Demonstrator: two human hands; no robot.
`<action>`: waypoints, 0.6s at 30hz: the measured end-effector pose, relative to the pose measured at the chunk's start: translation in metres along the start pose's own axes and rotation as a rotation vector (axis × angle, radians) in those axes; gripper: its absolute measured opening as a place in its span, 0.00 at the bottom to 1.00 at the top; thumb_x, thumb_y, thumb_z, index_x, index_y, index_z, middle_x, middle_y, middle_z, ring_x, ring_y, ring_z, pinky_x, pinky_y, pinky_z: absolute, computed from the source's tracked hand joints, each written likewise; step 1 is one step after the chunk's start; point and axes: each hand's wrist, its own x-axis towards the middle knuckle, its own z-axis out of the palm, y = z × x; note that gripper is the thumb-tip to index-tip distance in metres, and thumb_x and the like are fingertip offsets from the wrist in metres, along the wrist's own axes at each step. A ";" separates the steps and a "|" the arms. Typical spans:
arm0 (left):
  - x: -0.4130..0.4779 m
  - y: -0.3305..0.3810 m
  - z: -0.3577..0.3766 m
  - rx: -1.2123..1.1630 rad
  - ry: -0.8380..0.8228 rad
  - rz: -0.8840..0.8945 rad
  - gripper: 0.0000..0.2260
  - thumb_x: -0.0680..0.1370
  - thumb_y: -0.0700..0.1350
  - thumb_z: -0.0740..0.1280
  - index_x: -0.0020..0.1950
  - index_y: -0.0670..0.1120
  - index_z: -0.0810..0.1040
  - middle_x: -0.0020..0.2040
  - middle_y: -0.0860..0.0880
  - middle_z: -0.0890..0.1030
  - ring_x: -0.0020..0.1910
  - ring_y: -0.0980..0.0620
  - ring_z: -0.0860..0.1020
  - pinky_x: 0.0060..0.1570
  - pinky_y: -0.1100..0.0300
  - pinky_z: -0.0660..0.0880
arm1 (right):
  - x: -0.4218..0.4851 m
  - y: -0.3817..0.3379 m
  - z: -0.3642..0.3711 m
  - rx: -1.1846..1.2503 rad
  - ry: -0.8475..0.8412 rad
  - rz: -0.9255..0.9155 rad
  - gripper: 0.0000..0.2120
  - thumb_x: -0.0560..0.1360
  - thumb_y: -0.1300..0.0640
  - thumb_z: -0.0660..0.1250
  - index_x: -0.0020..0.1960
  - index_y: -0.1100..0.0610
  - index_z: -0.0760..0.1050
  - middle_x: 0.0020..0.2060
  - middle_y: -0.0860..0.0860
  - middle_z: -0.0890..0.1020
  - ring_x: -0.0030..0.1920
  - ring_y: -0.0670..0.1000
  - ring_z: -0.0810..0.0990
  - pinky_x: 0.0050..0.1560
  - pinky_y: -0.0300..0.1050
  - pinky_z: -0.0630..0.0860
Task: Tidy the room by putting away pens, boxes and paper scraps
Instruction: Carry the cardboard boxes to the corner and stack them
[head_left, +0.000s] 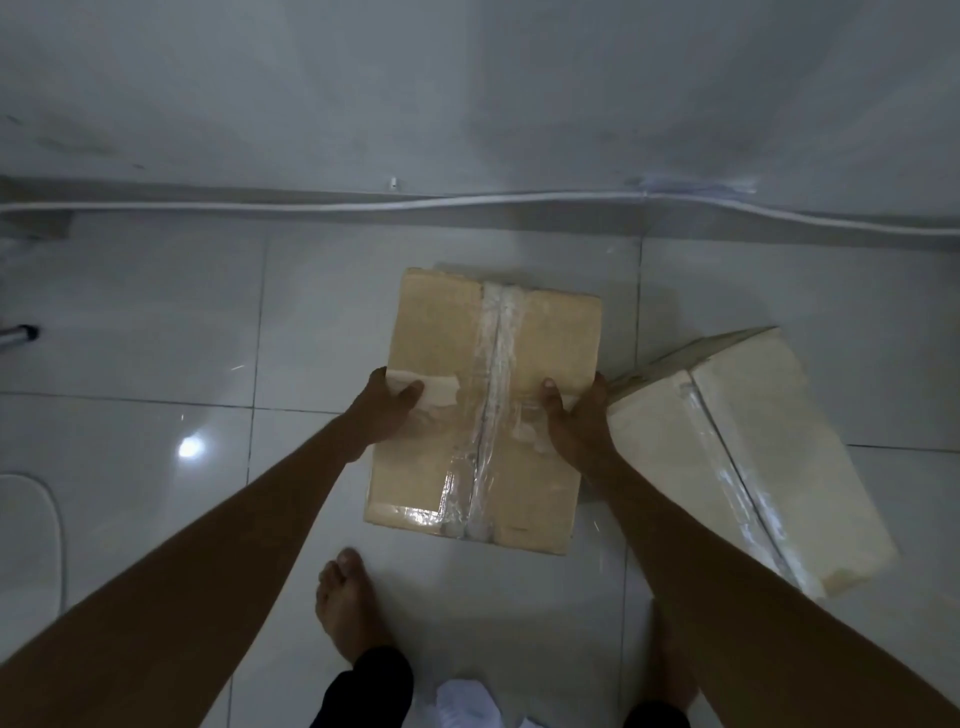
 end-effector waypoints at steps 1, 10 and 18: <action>-0.002 0.003 0.000 -0.036 -0.017 0.009 0.35 0.67 0.62 0.69 0.66 0.42 0.70 0.59 0.39 0.78 0.55 0.41 0.80 0.55 0.41 0.78 | -0.001 0.001 0.001 0.000 0.004 -0.013 0.31 0.76 0.52 0.67 0.71 0.63 0.57 0.65 0.58 0.69 0.62 0.54 0.71 0.58 0.42 0.68; -0.022 0.017 0.000 -0.181 -0.068 -0.005 0.18 0.80 0.43 0.64 0.67 0.37 0.69 0.59 0.34 0.77 0.54 0.40 0.78 0.55 0.42 0.76 | -0.004 -0.006 -0.003 -0.030 -0.059 -0.049 0.32 0.76 0.57 0.68 0.72 0.65 0.56 0.65 0.59 0.69 0.61 0.53 0.72 0.52 0.34 0.67; -0.068 0.024 -0.018 -0.187 -0.092 0.020 0.13 0.79 0.45 0.64 0.60 0.39 0.74 0.56 0.34 0.78 0.51 0.38 0.79 0.56 0.38 0.74 | -0.033 -0.035 -0.010 -0.040 -0.111 -0.049 0.32 0.76 0.56 0.68 0.72 0.63 0.54 0.66 0.59 0.68 0.65 0.56 0.70 0.63 0.44 0.68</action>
